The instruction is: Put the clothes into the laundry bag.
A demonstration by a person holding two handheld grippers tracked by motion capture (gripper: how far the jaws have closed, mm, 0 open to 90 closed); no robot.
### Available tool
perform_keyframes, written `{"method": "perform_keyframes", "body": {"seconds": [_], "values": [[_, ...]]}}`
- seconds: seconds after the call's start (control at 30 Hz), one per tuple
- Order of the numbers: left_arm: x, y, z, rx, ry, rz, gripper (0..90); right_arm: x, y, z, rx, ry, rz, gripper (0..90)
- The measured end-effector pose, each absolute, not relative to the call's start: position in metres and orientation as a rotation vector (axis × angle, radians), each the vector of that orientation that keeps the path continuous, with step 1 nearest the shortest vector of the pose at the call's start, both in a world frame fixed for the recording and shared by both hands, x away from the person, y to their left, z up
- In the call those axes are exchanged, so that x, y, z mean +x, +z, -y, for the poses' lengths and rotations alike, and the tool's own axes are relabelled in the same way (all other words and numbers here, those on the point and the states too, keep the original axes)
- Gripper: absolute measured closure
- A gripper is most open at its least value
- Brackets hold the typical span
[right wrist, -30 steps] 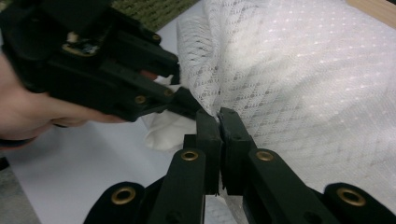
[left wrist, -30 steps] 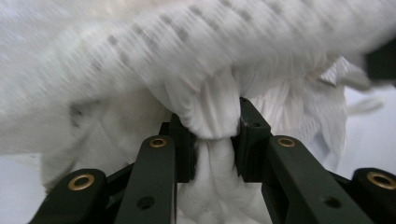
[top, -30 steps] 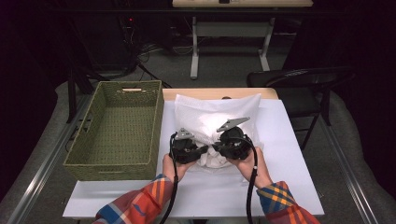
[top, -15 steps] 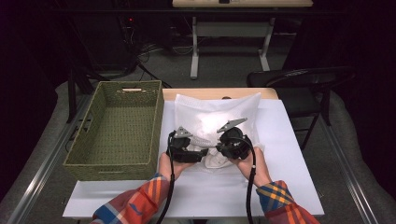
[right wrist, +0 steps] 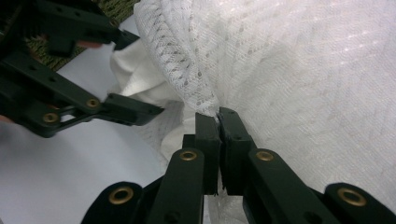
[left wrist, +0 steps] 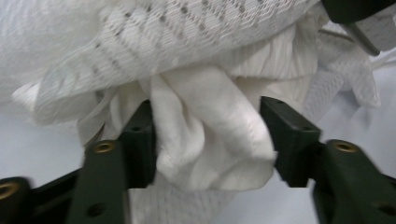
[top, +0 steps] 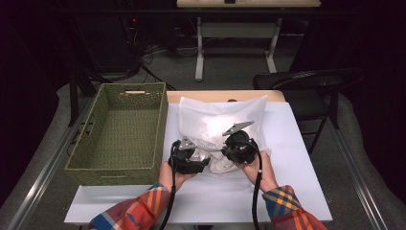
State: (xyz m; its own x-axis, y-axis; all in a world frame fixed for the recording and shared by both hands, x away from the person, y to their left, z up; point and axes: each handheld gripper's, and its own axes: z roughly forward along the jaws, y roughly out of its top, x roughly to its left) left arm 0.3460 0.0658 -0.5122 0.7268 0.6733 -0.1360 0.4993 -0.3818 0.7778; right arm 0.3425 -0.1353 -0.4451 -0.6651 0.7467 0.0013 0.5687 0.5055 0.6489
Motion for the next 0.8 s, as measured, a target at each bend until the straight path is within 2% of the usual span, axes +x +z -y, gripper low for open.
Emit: {"method": "perform_keyframes", "body": {"seconds": [0.03,0.1,0.2,0.33,0.53,0.63,0.67,0.8], "values": [[0.347,-0.513,-0.064,2.056,0.259,-0.879,59.6,0.342,-0.445,0.135,1.111,0.917,-2.474,87.9],[0.351,-0.515,-0.06,2.025,0.243,-0.883,71.5,0.342,-0.444,0.134,1.107,0.928,-2.48,88.1],[0.358,-0.515,-0.057,1.978,0.239,-0.907,78.2,0.34,-0.442,0.133,1.089,0.94,-2.487,88.3],[0.369,-0.515,-0.056,1.904,0.215,-0.978,80.2,0.338,-0.44,0.131,1.085,0.976,-2.501,88.5],[0.384,-0.515,-0.058,1.858,0.243,-1.056,79.4,0.338,-0.439,0.132,1.082,0.984,-2.512,88.6],[0.386,-0.517,-0.061,1.887,0.246,-1.048,73.9,0.344,-0.447,0.136,1.129,0.926,-2.498,88.5],[0.385,-0.517,-0.062,1.903,0.24,-1.04,71.6,0.345,-0.449,0.136,1.132,0.919,-2.496,88.5],[0.376,-0.518,-0.062,1.976,0.247,-0.985,51.7,0.347,-0.45,0.138,1.137,0.916,-2.485,88.3]]}}
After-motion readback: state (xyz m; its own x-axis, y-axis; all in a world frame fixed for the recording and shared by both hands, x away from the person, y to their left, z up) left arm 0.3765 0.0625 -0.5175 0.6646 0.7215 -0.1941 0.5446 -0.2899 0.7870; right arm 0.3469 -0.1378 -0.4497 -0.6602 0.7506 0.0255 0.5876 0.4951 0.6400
